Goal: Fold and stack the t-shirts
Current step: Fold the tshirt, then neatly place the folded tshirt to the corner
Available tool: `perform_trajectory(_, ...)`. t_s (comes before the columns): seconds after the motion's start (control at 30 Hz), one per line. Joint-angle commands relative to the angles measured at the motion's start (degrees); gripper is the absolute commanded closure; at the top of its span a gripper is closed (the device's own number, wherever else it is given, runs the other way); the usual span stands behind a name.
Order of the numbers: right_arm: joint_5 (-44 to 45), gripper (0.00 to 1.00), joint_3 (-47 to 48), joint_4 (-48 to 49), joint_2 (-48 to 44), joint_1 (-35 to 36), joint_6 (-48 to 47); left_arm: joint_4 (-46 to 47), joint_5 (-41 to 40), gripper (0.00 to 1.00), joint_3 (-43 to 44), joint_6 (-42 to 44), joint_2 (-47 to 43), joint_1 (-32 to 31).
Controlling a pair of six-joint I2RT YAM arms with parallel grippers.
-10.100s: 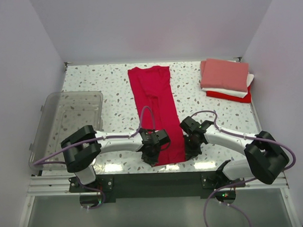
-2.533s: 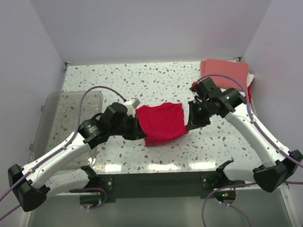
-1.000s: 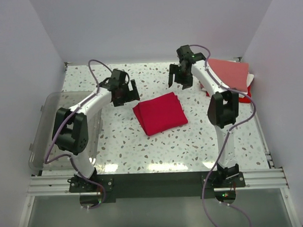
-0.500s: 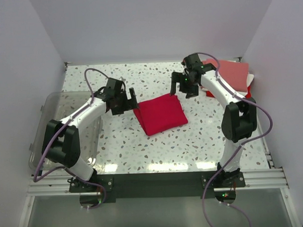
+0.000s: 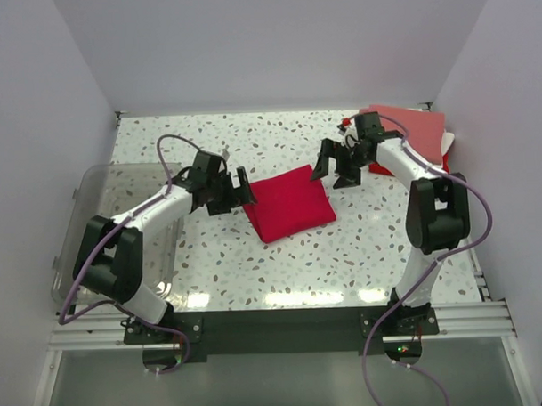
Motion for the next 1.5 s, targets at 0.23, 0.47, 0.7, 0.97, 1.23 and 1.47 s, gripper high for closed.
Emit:
perform_trajectory(0.23,-8.47,0.01,-1.86,5.8,3.36,-3.39,-8.39,13.3,4.01,0.02,-3.94,-6.21,5.07,-2.35)
perform_trajectory(0.47,-8.91,0.01,-3.88,11.94,6.27,-3.56,-6.9,12.07,2.51,0.03,-2.97,-5.68,8.86,-2.35)
perform_trajectory(0.7,-9.35,0.02,-6.42,16.52,7.67,-3.47,-5.05,15.22,4.09,0.04,-3.67,-6.64,11.59,-2.88)
perform_trajectory(0.97,-8.91,0.02,-11.26,19.43,6.36,-0.93,-5.14,16.91,5.15,0.14,-3.94,-8.14,13.96,-4.9)
perform_trajectory(1.23,-8.03,0.03,-14.86,21.36,4.95,5.66,-3.21,16.38,4.71,0.33,-3.41,-8.14,16.07,-6.39)
perform_trajectory(1.47,-6.72,0.04,-17.33,25.14,3.81,9.44,0.13,16.29,4.01,0.48,-3.24,-8.05,17.82,-7.62)
